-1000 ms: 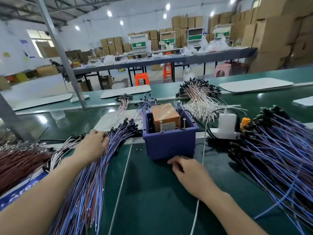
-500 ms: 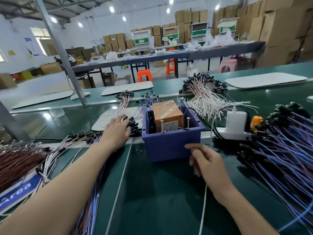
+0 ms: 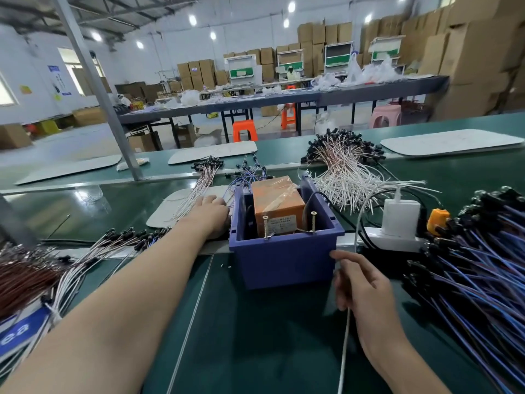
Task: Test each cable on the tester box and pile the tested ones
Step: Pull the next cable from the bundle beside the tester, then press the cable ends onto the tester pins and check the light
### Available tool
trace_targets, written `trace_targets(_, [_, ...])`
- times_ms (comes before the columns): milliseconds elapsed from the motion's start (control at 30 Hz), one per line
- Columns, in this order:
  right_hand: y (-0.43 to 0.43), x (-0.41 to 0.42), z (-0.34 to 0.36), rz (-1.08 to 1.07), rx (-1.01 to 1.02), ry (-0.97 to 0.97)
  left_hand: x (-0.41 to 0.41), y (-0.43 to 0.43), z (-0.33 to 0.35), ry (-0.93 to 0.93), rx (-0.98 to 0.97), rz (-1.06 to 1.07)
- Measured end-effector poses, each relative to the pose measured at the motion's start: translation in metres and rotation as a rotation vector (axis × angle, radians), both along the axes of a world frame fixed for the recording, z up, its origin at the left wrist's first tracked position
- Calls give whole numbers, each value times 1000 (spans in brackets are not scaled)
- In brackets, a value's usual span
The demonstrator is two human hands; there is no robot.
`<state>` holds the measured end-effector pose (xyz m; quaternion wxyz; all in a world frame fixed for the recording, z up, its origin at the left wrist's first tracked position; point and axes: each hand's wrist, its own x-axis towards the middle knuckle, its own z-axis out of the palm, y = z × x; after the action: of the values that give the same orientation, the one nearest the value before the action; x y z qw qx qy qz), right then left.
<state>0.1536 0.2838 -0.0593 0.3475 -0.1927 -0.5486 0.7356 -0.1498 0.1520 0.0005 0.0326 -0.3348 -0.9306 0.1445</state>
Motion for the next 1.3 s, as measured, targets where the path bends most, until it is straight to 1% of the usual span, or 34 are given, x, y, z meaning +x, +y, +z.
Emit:
trace_targets(333, [1, -2, -1, 15, -20, -22, 2, 6, 10, 66, -120, 55])
trace_targets(400, [1, -2, -1, 25, -35, -26, 0, 10, 12, 74, -116, 62])
trace_targets(567, [5, -5, -3, 23, -53, -20, -14, 22, 20, 91, 134, 80])
trace_targets(667, [6, -7, -5, 17, -55, -20, -28, 24, 24, 119, 184, 102])
trace_targets(733, [9, -9, -5, 10, -59, -24, -37, 21, 26, 107, 144, 191])
trace_targets(800, [10, -10, -6, 8, -57, -29, -43, 16, 25, 24, 98, 325])
trace_targets(833, [11, -10, -6, 10, -53, -30, -45, 13, 23, -23, 109, 394])
trace_targets(867, [12, -10, -6, 11, -49, -33, -46, 10, 21, -62, 156, 456])
trace_targets(933, [11, -9, -6, 9, -44, -36, -45, 2, 17, -87, 324, 511])
trace_targets(1033, [9, -7, -4, 5, -33, -28, -44, -14, 14, -41, 572, 479])
trace_targets(1100, [7, -5, -2, 7, -35, -24, -42, -30, 13, -14, 648, 416])
trace_targets(1167, [5, -5, -1, 8, -38, -22, -39, -46, 12, -20, 690, 311])
trace_targets(1233, [4, -4, 0, 8, -31, -20, -36, -59, 9, -70, 701, 219])
trace_targets(1300, [3, -4, 0, 9, -22, -17, -32, -65, 6, -121, 611, 160])
